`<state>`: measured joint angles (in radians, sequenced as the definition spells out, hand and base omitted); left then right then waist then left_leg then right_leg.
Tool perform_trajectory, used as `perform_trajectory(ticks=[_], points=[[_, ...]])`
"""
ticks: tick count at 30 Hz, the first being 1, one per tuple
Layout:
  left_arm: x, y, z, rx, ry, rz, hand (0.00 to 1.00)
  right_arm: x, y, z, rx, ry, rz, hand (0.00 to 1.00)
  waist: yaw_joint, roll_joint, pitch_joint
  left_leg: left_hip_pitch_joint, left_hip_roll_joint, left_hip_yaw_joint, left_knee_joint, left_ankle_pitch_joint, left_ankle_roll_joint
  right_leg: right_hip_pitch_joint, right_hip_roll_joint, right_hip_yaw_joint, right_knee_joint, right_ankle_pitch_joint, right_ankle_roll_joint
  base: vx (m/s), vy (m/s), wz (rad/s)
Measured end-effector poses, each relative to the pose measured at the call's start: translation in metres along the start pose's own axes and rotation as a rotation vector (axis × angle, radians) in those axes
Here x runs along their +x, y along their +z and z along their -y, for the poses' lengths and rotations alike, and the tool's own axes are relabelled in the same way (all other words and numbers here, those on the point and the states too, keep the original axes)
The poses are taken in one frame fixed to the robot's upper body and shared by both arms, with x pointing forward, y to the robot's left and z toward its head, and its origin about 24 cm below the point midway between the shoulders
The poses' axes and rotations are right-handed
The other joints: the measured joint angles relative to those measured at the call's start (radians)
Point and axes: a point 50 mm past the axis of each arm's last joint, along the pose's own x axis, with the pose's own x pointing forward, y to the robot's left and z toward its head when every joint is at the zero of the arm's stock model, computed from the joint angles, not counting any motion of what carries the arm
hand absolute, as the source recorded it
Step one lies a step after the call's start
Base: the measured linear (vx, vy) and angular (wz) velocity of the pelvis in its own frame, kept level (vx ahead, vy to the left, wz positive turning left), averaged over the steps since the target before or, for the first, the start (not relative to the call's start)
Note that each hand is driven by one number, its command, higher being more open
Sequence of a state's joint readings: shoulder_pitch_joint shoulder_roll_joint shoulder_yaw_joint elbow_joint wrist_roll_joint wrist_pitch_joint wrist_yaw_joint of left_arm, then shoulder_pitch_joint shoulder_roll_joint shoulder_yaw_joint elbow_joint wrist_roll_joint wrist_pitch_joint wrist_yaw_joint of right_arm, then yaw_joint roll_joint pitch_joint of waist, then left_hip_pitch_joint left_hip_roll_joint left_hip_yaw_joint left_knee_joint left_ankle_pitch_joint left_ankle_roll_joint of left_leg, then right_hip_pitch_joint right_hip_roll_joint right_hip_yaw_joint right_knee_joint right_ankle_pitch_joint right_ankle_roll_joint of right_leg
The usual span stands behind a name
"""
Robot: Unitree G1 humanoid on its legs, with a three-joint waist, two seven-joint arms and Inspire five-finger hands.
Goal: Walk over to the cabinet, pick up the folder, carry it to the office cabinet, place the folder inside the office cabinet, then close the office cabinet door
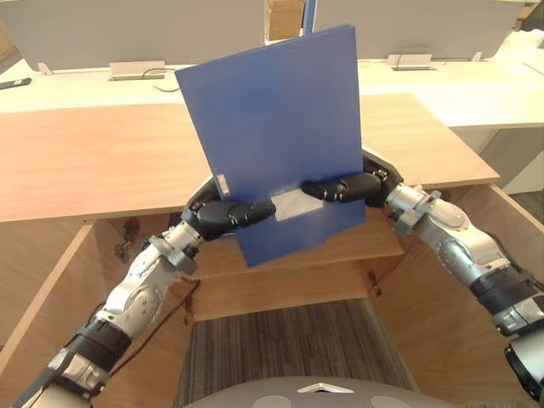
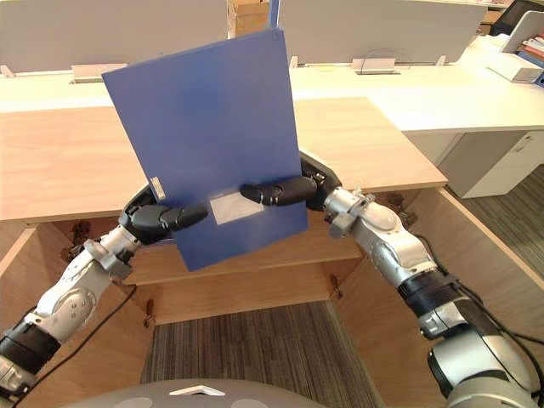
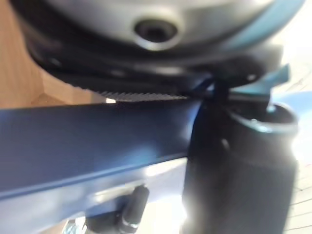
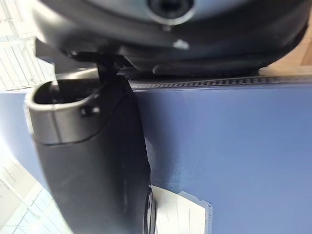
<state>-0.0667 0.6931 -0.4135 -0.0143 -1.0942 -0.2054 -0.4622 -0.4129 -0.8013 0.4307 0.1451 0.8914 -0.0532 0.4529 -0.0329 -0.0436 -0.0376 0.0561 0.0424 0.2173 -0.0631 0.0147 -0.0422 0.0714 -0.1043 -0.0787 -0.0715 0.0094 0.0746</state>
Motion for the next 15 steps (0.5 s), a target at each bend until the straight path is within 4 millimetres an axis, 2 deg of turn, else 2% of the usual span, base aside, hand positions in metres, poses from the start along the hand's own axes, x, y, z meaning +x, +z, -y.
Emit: perform_trajectory(ticks=[4, 5, 9, 12, 15], points=[[-0.025, -0.040, 0.012, -0.036, -0.031, -0.214, 1.00, -0.013, -0.011, -0.004, 0.023, -0.006, -0.037, 0.00, -0.002, -0.002, -0.001, 0.005, 0.003, 0.005, -0.020, 0.012, -0.004, -0.008, 0.006, 0.004, 0.001, 0.000, 0.000, -0.05, -0.030, -0.05], [-0.034, -0.057, 0.019, -0.049, -0.054, -0.301, 1.00, -0.015, -0.013, -0.004, 0.029, -0.011, -0.037, 0.00, -0.005, -0.002, -0.001, 0.006, 0.003, 0.009, -0.020, 0.012, -0.004, -0.011, 0.006, 0.007, 0.003, 0.000, 0.000, -0.04, -0.019, -0.07], [-0.051, -0.082, 0.028, -0.046, -0.098, -0.453, 1.00, -0.019, -0.001, -0.005, 0.019, -0.019, 0.015, 0.00, -0.018, -0.002, 0.000, 0.005, 0.002, 0.016, -0.020, 0.012, -0.004, -0.020, 0.006, 0.017, 0.011, 0.000, 0.001, -0.02, -0.007, -0.07], [-0.070, -0.095, 0.017, -0.032, -0.048, -0.545, 1.00, -0.024, 0.021, -0.008, -0.055, 0.014, 0.055, 0.00, -0.027, -0.005, 0.002, 0.003, 0.002, 0.029, -0.021, 0.011, -0.004, -0.034, 0.006, 0.030, 0.018, -0.001, 0.001, -0.03, -0.003, -0.12], [-0.088, -0.110, 0.004, 0.014, 0.017, -0.651, 1.00, -0.033, 0.031, -0.012, -0.124, 0.057, 0.039, 0.00, -0.030, -0.014, 0.005, 0.003, 0.003, 0.036, -0.022, 0.011, -0.004, -0.042, 0.006, 0.036, 0.018, -0.001, 0.002, -0.04, -0.006, -0.08]])
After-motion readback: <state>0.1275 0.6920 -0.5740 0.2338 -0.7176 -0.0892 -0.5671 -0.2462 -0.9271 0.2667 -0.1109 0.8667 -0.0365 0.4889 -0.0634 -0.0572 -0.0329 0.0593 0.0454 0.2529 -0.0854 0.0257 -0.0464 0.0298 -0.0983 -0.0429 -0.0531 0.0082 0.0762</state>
